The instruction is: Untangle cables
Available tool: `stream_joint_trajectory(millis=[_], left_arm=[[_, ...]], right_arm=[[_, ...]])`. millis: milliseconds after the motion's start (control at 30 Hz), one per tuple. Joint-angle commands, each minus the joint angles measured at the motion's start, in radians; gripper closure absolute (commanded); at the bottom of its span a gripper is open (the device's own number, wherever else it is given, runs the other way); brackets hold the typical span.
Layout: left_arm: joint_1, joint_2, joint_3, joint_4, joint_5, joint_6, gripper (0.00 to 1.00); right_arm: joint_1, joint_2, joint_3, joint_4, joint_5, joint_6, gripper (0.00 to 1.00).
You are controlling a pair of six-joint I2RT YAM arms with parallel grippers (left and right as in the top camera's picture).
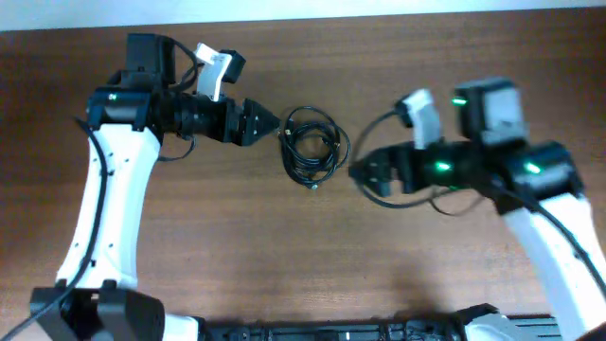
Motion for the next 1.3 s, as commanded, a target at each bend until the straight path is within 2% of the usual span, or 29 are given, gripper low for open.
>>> stream_joint_trajectory(millis=[0,67,133,167,267,400,467,533,600,633,767,833,900,933,1000,1067,1133,1267], left_arm=[[0.0,0.064,0.017,-0.002,-0.386,-0.303,0.01],[0.0,0.096,0.017,-0.004,-0.386,-0.302,0.01],[0.0,0.124,0.017,-0.013,-0.421,-0.302,0.01],[0.0,0.134,0.017,-0.022,-0.463,-0.302,0.01],[0.0,0.144,0.017,-0.029,-0.486,-0.302,0.01],[0.0,0.145,0.017,-0.028,-0.486,-0.302,0.01],[0.0,0.145,0.017,-0.028,-0.486,-0.302,0.01],[0.0,0.145,0.017,-0.027,-0.486,-0.302,0.01],[0.0,0.145,0.017,-0.027,-0.486,-0.302,0.01],[0.0,0.145,0.017,-0.027,-0.486,-0.302,0.01],[0.0,0.145,0.017,-0.027,-0.486,-0.302,0.01],[0.0,0.145,0.017,-0.027,-0.486,-0.302,0.01],[0.0,0.145,0.017,-0.027,-0.486,-0.302,0.01],[0.0,0.145,0.017,-0.027,-0.486,-0.302,0.01],[-0.001,0.145,0.017,-0.027,-0.486,-0.302,0.01],[-0.003,0.145,0.017,-0.027,-0.486,-0.302,0.01],[-0.003,0.145,0.017,-0.027,-0.486,-0.302,0.01],[-0.003,0.145,0.017,-0.027,-0.486,-0.302,0.01]], right_arm=[[0.109,0.236,0.266,-0.148,0.372,0.026,0.02],[0.121,0.42,0.392,-0.133,0.415,0.025,0.02],[0.121,0.582,0.396,-0.042,0.382,0.039,0.02],[0.121,0.639,0.396,-0.026,0.369,0.08,0.18],[0.119,0.815,0.396,0.016,0.345,0.146,0.22],[0.121,0.921,0.396,0.035,0.298,0.146,0.29],[0.122,0.931,0.394,0.033,0.267,0.146,0.44],[0.123,0.931,0.394,0.031,0.264,0.146,0.65],[0.124,0.931,0.394,0.021,0.251,0.146,0.76],[0.128,0.931,0.394,0.016,0.248,0.146,0.76],[0.153,0.931,0.394,-0.02,0.248,0.146,0.65],[0.153,0.931,0.394,-0.025,0.249,0.146,0.66],[0.153,0.931,0.394,-0.021,0.25,0.146,0.89],[0.153,0.931,0.394,-0.016,0.249,0.146,0.96],[0.145,0.93,0.423,-0.031,0.166,0.146,0.96],[0.12,0.929,0.52,-0.078,0.007,0.146,0.96],[0.098,0.922,0.697,-0.186,-0.102,0.142,0.96],[0.1,0.886,0.961,-0.306,-0.117,0.134,0.96]])
